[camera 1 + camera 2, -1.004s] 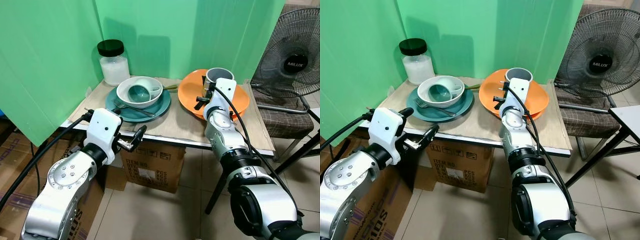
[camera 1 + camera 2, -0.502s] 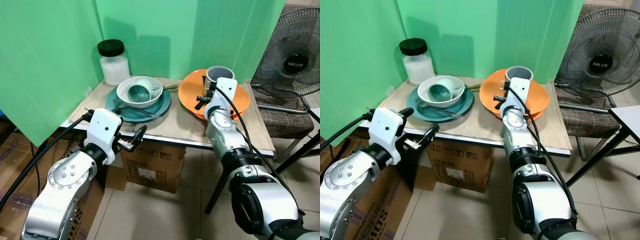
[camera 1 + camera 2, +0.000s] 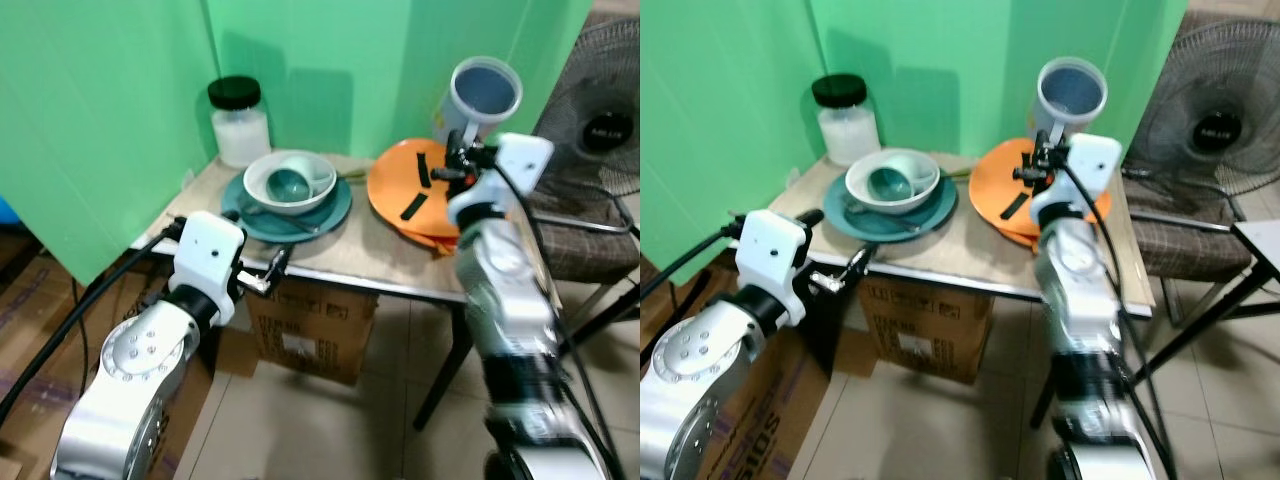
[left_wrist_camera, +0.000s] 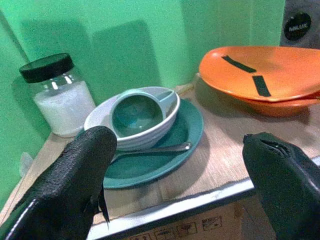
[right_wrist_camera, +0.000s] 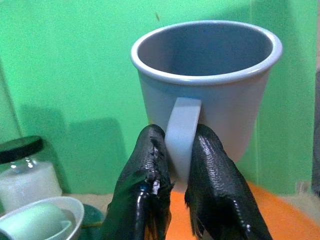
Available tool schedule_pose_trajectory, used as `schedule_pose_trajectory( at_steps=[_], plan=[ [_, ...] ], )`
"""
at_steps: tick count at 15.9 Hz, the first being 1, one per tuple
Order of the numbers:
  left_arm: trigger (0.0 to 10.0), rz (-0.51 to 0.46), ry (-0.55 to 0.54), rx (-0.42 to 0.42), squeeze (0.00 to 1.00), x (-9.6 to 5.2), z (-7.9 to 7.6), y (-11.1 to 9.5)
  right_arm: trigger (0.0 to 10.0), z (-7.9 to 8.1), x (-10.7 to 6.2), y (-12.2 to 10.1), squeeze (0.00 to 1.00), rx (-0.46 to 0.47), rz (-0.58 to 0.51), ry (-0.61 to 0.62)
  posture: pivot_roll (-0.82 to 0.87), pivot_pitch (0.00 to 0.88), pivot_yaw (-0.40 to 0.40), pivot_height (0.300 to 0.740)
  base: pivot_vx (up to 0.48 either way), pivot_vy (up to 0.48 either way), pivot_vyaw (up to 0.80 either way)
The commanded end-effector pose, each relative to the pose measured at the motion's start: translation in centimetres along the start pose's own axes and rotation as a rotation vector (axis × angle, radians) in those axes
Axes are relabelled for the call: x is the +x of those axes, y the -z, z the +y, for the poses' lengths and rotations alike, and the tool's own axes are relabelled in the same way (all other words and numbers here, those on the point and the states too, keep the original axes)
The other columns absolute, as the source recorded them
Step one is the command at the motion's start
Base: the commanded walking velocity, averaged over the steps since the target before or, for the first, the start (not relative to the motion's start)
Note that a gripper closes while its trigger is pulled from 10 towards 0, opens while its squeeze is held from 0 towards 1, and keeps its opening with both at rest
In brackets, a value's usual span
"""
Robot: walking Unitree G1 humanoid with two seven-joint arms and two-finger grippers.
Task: Setting the table
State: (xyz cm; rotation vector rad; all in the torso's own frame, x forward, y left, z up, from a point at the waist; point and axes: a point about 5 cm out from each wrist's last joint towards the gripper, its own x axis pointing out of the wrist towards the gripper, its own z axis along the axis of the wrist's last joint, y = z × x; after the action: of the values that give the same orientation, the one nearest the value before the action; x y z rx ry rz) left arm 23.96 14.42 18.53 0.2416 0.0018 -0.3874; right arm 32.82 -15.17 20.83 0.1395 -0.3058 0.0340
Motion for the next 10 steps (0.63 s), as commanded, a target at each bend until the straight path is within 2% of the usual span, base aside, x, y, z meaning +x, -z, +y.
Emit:
schedule_pose_trajectory(
  at_steps=[1,3,5,6,8,10],
  plan=[
    [10.0,-0.015,-0.075,0.023,0.06,-0.1,0.6,-0.4,10.0,0.2,-1.4,-1.3,0.00,-0.014,-0.012,-0.056,-0.06,0.007,0.025,0.740,0.000,0.000,0.00],
    [10.0,-0.023,-0.153,0.019,0.04,-0.1,1.1,-0.7,10.0,0.1,-4.0,-1.7,0.00,-0.062,0.029,-0.119,-0.07,0.014,0.030,0.740,0.000,0.000,0.00],
    [10.0,-0.030,-0.166,0.005,0.02,0.1,0.7,-0.9,10.0,0.3,-5.7,-1.4,0.00,-0.116,0.091,-0.150,-0.08,0.019,0.032,0.740,0.000,0.000,0.00],
    [10.0,-0.031,-0.169,-0.013,0.00,0.1,0.5,-1.0,10.0,0.3,-6.2,-1.0,0.00,-0.138,0.128,-0.151,-0.08,0.019,0.032,0.740,0.000,0.000,-0.80],
    [10.0,-0.025,-0.186,-0.013,0.00,0.1,0.2,-1.0,10.0,0.2,-6.9,-1.1,0.00,-0.109,0.155,-0.110,-0.08,0.019,0.031,0.740,0.000,0.000,-0.80],
    [10.0,-0.025,-0.204,-0.015,0.00,0.1,0.1,-0.8,10.0,0.6,-7.4,-1.4,0.00,-0.062,0.175,-0.120,-0.08,0.014,0.021,0.740,0.000,0.000,-0.80]
  ],
)
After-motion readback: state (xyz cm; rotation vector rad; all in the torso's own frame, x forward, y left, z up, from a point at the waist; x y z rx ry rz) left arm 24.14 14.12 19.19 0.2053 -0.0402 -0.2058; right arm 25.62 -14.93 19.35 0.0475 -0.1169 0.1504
